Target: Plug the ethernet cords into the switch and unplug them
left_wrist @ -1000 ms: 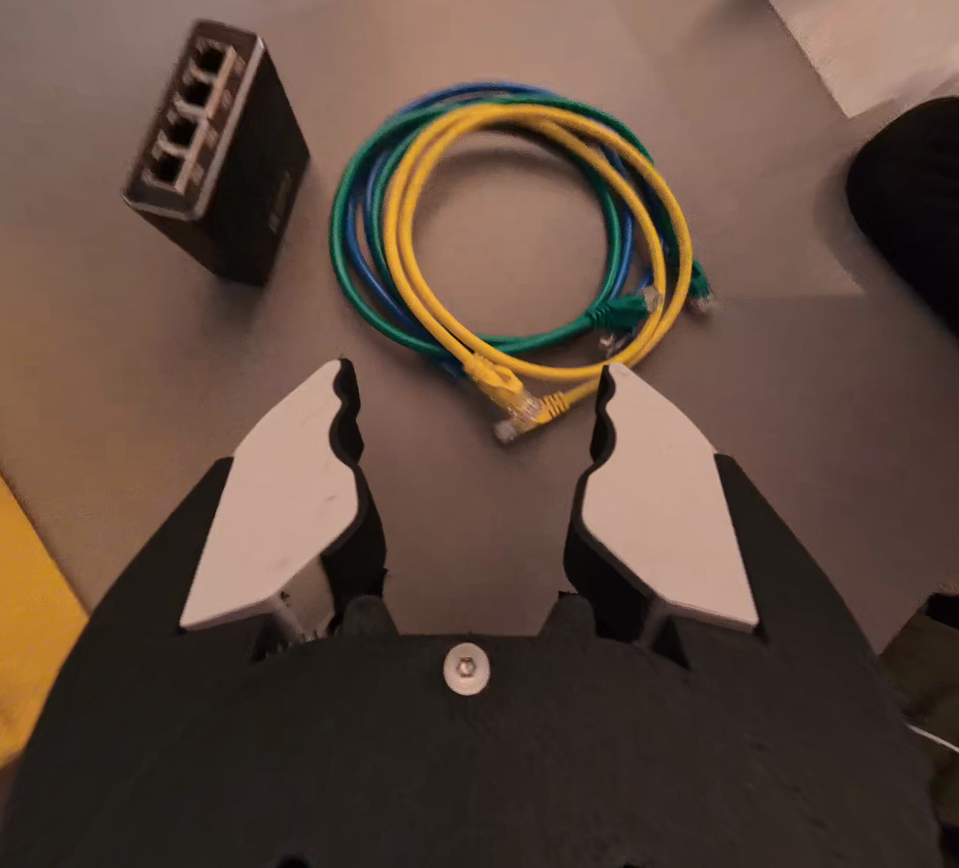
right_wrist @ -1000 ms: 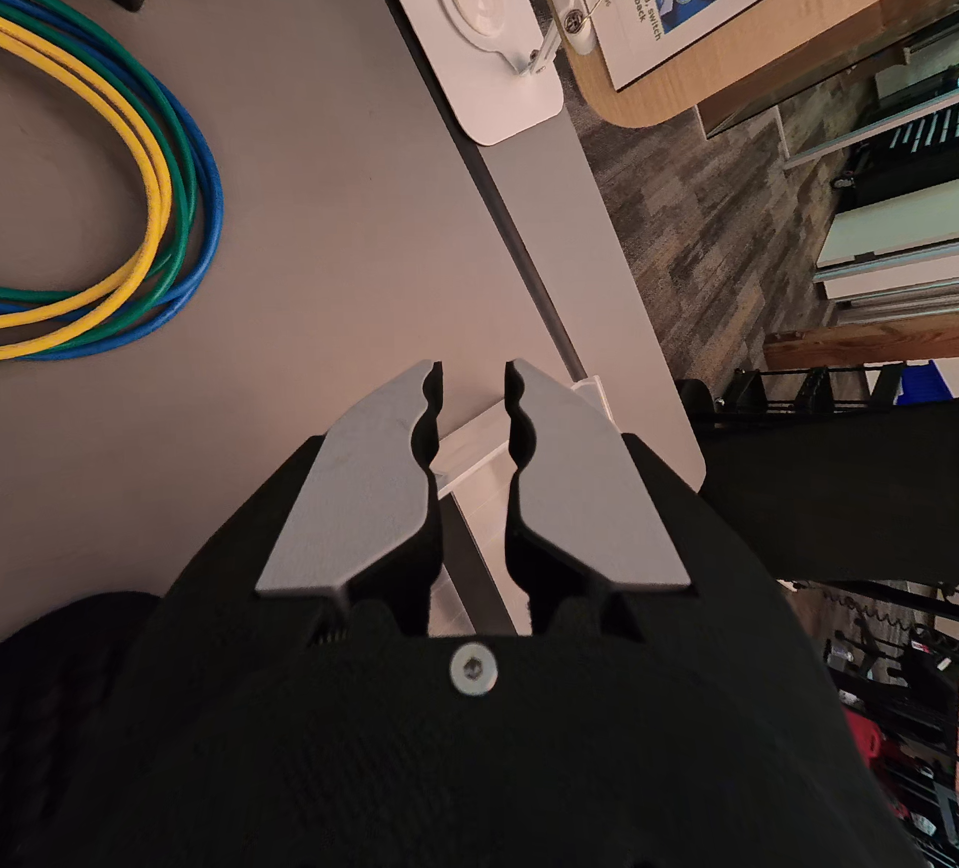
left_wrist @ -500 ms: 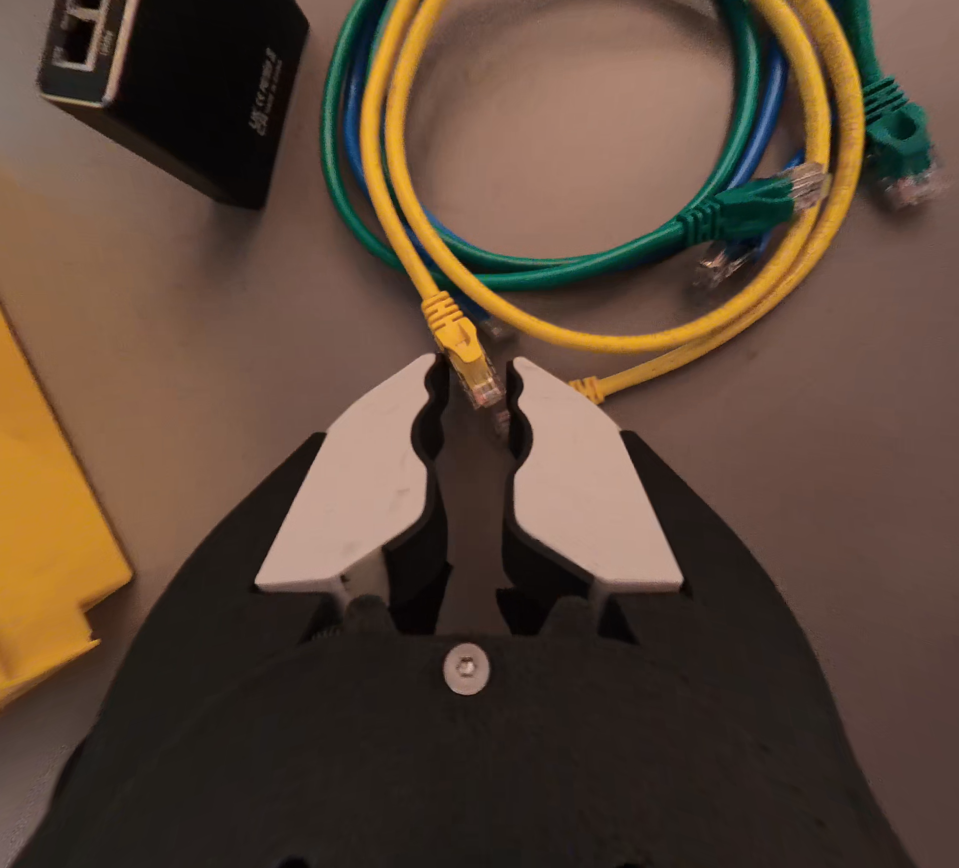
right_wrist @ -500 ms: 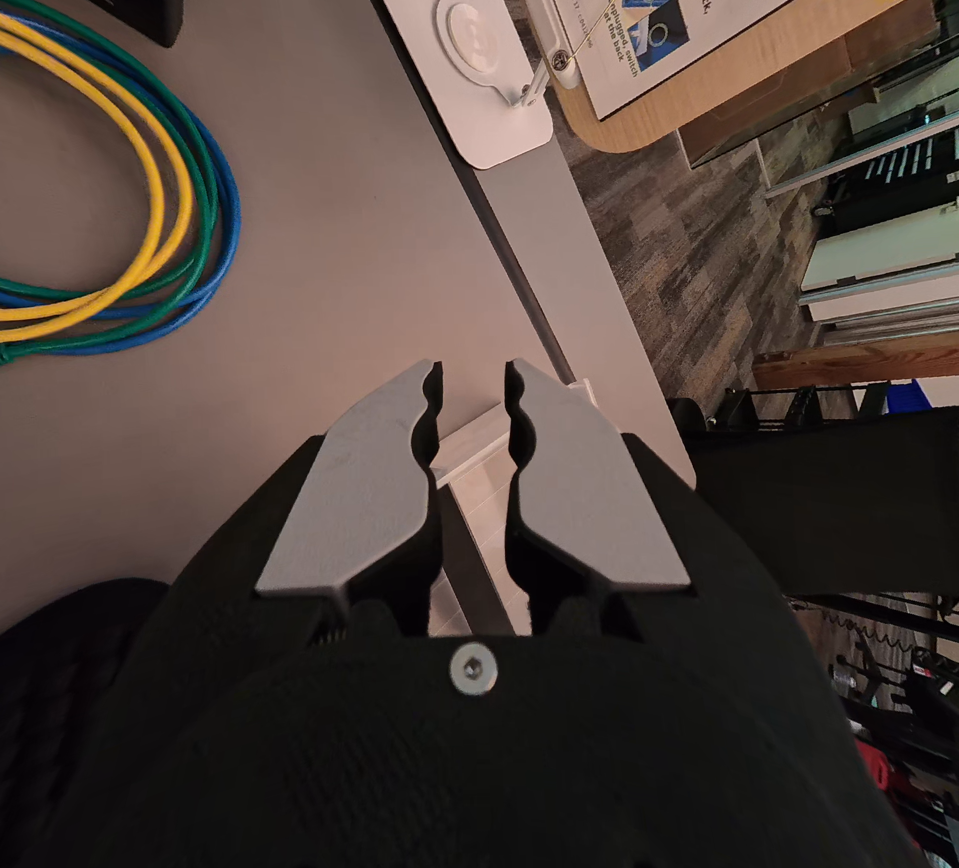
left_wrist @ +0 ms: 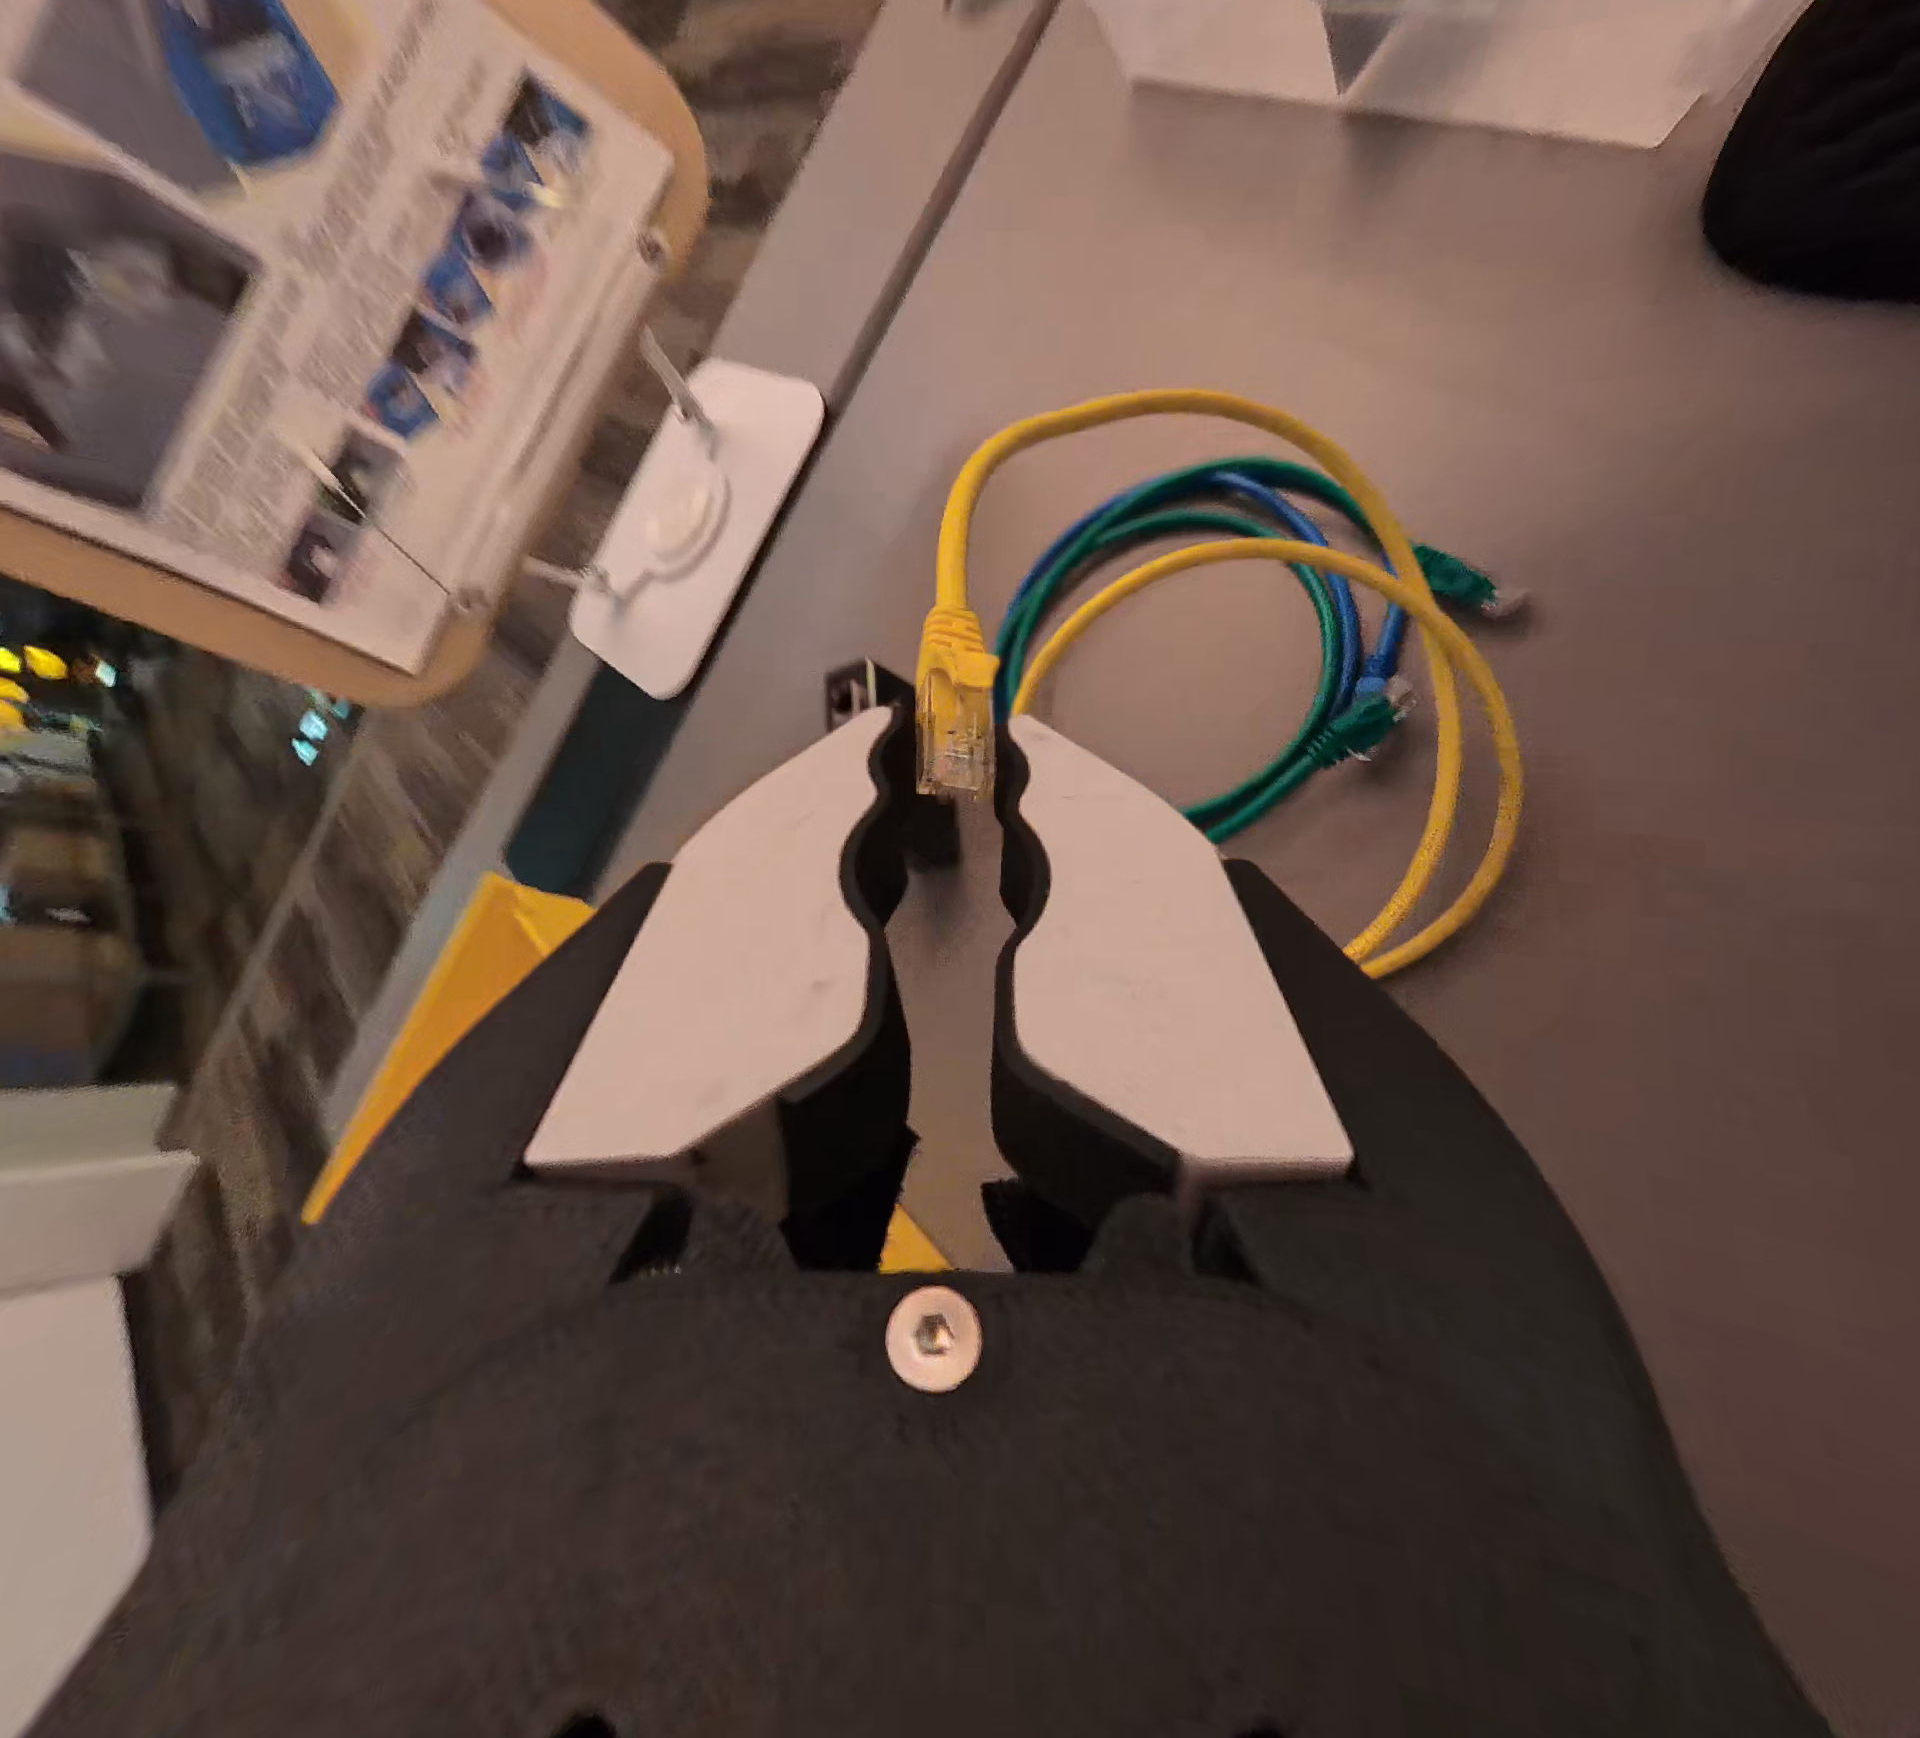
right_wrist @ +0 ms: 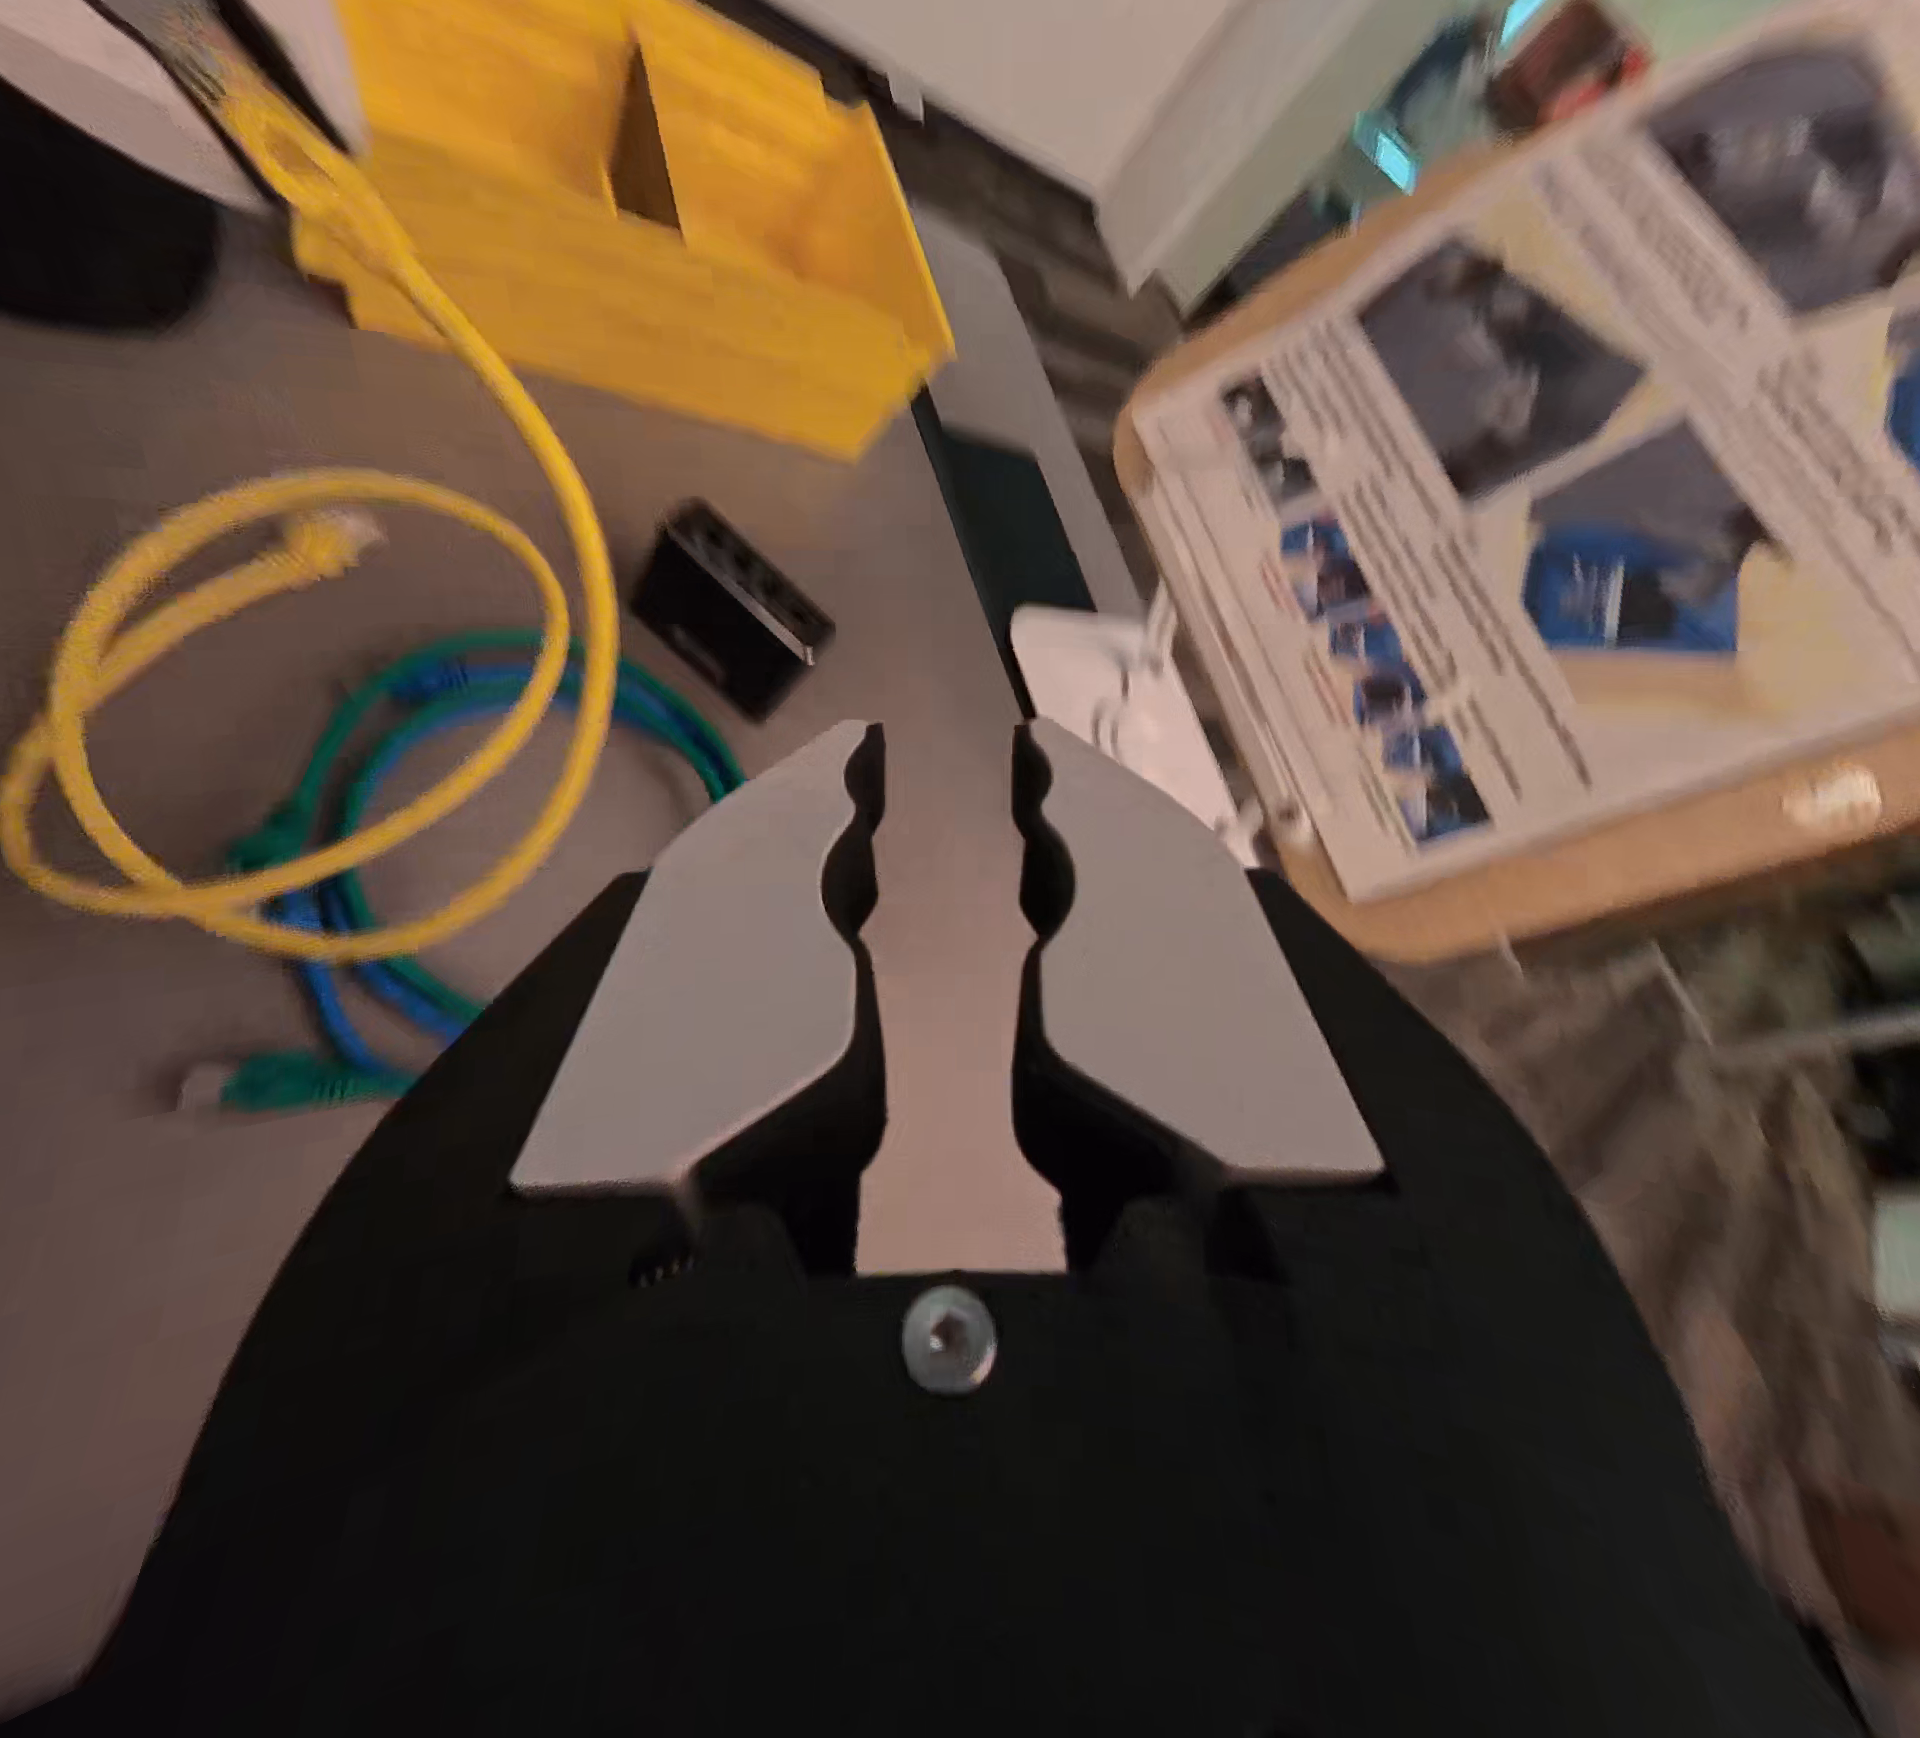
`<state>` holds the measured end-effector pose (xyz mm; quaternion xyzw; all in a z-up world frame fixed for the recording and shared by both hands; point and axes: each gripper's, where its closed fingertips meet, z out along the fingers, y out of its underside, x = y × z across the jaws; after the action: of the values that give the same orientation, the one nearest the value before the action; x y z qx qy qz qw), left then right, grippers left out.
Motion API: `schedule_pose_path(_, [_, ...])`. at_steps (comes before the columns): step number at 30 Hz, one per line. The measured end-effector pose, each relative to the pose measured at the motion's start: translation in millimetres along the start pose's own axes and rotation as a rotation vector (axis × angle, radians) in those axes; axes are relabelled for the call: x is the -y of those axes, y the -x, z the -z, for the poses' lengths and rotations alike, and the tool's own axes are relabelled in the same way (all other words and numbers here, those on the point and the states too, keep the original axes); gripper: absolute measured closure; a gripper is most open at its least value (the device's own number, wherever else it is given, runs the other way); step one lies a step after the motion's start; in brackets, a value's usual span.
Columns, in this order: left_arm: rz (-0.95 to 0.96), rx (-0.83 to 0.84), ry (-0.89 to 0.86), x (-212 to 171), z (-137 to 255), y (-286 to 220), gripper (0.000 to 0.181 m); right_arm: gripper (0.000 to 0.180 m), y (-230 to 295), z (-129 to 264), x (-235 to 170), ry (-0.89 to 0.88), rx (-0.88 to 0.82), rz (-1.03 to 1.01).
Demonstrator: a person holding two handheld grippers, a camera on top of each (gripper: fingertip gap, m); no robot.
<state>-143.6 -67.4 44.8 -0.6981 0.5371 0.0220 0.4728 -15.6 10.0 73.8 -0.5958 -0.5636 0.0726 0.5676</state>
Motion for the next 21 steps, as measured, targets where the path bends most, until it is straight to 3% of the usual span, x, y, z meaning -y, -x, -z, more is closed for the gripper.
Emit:
schedule_pose_path(1, [-0.038,-0.003,-0.022,11,5,1,0.168,0.156,2,-4,12,-0.073,-0.005,0.01])
schedule_pose_path(4, [-0.119,-0.056,-0.118,45,21,-5,0.167,0.155,9,-11,38,-0.253,0.003,0.019])
schedule_pose_path(7, [-0.163,-0.128,-0.23,76,42,-18,0.167,0.155,-1,-11,39,-0.312,-0.056,0.005])
schedule_pose_path(11, [-0.193,-0.189,-0.357,107,61,-24,0.168,0.147,24,-18,37,-0.393,0.186,-0.123])
schedule_pose_path(13, [-0.153,-0.235,-0.392,112,58,-19,0.168,0.147,57,-17,52,-0.488,0.375,-0.123])
schedule_pose_path(15, [-0.084,-0.264,-0.402,110,50,-8,0.168,0.146,80,-6,78,-0.617,0.455,-0.077])
schedule_pose_path(21, [0.055,-0.412,-0.438,94,41,1,0.168,0.142,71,24,118,-0.831,0.322,-0.074])
